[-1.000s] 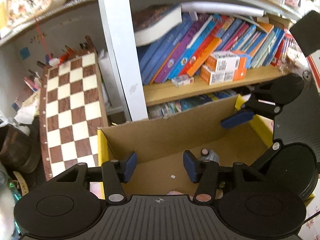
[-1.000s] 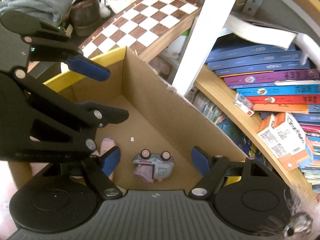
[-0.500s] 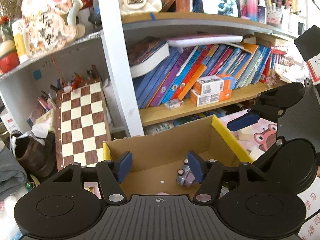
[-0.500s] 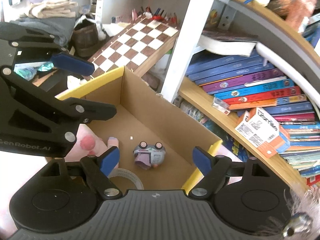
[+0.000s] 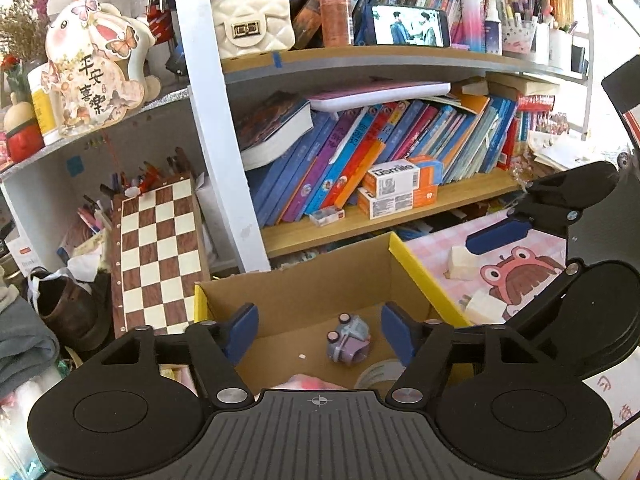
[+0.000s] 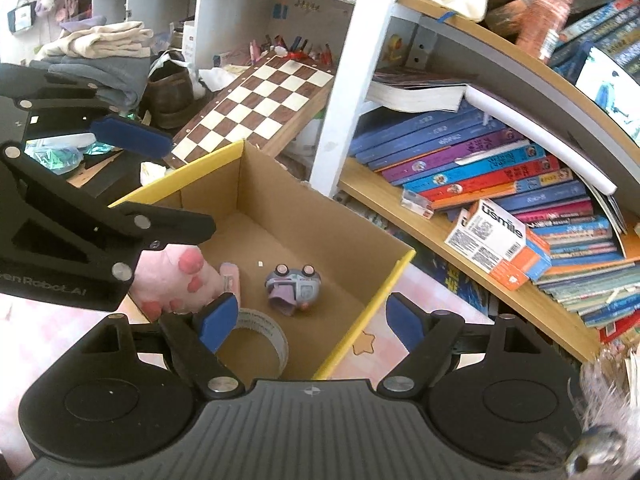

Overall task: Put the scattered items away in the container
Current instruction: 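Lift both open tools out of the box toward the remaining desk items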

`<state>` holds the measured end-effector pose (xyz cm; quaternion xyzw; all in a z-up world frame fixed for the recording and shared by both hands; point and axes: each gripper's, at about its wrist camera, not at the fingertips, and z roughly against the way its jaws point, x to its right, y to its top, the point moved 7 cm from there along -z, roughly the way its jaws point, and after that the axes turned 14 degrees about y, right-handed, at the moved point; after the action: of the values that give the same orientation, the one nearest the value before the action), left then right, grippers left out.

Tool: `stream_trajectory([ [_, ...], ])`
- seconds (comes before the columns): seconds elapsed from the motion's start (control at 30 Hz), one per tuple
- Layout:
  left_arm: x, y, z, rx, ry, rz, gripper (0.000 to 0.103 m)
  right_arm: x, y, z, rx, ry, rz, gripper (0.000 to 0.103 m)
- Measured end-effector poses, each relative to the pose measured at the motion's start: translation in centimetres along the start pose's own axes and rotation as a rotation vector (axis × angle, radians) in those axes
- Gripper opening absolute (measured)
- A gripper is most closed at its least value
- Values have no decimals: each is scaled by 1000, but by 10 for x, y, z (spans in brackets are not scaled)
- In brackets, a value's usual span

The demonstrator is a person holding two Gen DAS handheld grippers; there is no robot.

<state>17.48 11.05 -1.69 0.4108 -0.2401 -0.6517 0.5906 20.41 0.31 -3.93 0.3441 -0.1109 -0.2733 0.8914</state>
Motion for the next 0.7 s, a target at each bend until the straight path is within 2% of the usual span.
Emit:
stream_trajectory([
  [0.53, 37, -5, 16, -4, -17, -15, 73, 24, -52, 43, 33, -34, -90, 84],
  [0.7, 52, -9, 20, -12, -12, -16, 81, 36, -70, 51, 35, -49, -131, 85],
])
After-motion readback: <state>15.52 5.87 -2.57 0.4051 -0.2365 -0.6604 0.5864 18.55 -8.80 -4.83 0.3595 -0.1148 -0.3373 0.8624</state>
